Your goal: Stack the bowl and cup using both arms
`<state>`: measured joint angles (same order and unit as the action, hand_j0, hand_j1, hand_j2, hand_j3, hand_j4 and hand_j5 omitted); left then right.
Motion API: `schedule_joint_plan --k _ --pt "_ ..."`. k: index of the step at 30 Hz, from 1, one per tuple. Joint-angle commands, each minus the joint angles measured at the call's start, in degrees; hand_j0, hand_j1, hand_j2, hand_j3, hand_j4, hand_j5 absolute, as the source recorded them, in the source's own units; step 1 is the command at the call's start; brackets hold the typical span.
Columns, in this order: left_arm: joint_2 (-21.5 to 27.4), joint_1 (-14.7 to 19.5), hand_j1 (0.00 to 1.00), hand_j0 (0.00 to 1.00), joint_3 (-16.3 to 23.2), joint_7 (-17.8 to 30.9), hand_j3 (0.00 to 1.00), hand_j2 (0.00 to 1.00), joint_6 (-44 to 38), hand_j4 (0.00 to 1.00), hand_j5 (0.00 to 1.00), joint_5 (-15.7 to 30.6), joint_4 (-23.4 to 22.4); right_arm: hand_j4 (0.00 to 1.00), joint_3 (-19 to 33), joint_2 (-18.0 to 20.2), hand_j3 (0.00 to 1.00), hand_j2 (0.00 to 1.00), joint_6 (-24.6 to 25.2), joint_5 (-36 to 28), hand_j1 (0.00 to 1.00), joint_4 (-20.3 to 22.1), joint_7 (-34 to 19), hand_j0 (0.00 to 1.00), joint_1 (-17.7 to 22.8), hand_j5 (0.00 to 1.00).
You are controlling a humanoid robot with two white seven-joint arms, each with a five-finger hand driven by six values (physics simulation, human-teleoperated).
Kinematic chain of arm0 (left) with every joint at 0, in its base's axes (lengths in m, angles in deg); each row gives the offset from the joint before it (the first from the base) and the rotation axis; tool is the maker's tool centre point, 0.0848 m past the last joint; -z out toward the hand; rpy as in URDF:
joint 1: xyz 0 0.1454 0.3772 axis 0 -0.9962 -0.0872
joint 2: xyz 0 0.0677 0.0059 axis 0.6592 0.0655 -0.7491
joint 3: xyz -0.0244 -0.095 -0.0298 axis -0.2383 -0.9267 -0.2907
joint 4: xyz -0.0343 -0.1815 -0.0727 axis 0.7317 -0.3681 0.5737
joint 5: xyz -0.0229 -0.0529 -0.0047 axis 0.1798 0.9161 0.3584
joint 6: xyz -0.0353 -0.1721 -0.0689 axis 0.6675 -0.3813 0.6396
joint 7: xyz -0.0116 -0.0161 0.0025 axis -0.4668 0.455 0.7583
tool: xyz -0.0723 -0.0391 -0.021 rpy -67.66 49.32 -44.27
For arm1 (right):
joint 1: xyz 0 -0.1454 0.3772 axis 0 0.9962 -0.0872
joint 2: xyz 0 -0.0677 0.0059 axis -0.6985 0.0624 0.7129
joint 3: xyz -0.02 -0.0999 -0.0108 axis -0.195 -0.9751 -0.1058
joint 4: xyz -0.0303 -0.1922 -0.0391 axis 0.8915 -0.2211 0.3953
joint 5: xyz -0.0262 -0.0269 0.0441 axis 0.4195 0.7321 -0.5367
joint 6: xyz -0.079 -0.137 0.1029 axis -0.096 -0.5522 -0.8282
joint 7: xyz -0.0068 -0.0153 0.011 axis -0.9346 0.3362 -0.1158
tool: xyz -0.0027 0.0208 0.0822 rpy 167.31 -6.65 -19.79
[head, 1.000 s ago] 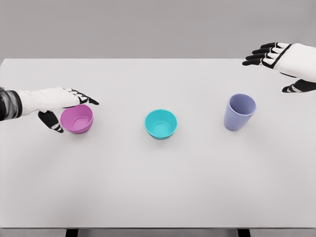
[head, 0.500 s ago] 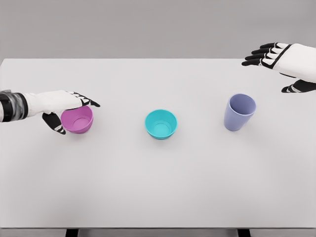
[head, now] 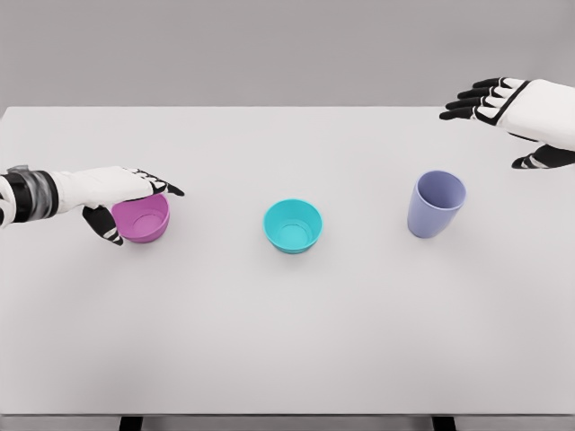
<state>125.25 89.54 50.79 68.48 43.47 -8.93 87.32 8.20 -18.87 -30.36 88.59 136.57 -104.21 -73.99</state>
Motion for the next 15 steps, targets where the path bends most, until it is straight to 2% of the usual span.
schedule_joint_plan --k 1,15 --pt "-0.1 0.0 1.0 1.0 0.0 0.0 1.0 1.0 0.0 1.0 1.0 0.0 -0.2 1.0 0.0 0.1 1.0 1.0 0.2 -0.3 1.0 0.0 0.0 1.0 0.0 1.0" --pt "-0.9 -0.2 1.0 1.0 0.4 0.0 1.0 1.0 0.1 1.0 1.0 -0.2 -2.0 1.0 0.1 0.1 1.0 1.0 0.2 -0.3 1.0 -0.1 0.0 1.0 0.0 1.0"
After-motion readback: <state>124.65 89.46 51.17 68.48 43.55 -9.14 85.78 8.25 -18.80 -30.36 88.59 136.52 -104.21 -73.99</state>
